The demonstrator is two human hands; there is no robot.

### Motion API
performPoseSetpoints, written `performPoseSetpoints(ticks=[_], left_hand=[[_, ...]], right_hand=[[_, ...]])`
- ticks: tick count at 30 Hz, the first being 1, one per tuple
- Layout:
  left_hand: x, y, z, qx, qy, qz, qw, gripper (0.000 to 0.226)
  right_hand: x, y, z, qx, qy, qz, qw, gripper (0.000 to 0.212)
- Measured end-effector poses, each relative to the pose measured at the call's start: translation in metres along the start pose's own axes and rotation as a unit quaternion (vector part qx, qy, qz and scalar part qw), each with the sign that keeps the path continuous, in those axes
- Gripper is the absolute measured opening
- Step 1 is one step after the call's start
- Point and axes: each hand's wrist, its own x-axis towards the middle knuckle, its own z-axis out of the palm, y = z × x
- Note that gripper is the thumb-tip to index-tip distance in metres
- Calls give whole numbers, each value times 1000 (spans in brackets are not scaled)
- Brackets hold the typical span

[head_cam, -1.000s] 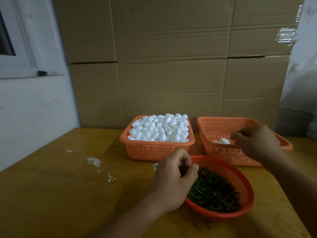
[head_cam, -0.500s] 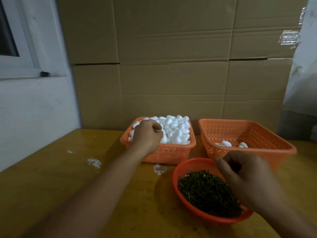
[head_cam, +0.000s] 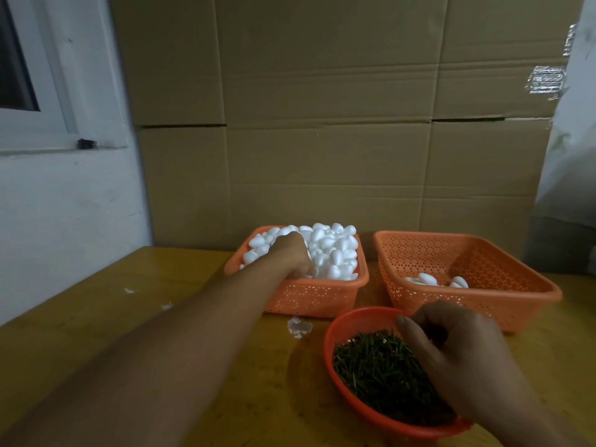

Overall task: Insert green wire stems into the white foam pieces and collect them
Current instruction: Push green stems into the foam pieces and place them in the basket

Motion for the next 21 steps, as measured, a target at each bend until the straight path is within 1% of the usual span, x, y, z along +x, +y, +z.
performPoseSetpoints(ticks=[3, 6, 7, 10, 12, 14, 17, 21], left_hand=[[-1, 1, 0, 1, -9, 0, 1000, 38], [-1, 0, 0, -18, -14, 2, 1000, 26], [-1, -1, 0, -32, -9, 3, 999, 22], [-2, -5, 1, -104, 29, -11, 994, 26], [-4, -7, 2, -182, 64, 2, 981, 19], [-10, -8, 2, -246, 103, 42, 963, 18], [-27, -7, 3, -314, 145, 103, 932, 12], [-57, -1, 7, -379, 179, 149, 896, 13]], right_hand=[[0, -1, 0, -4, -2, 5, 1000, 27], [-1, -2, 0, -4, -2, 2, 1000, 28], [-1, -2, 0, -5, 0, 1, 1000, 28], [-2, -3, 0, -10, 3, -2, 1000, 30], [-2, -3, 0, -10, 4, -3, 1000, 31], [-1, -3, -1, -12, 2, -1, 1000, 30], [-2, -5, -1, -16, -5, 1, 1000, 28], [-2, -7, -1, -25, -11, 4, 1000, 26]])
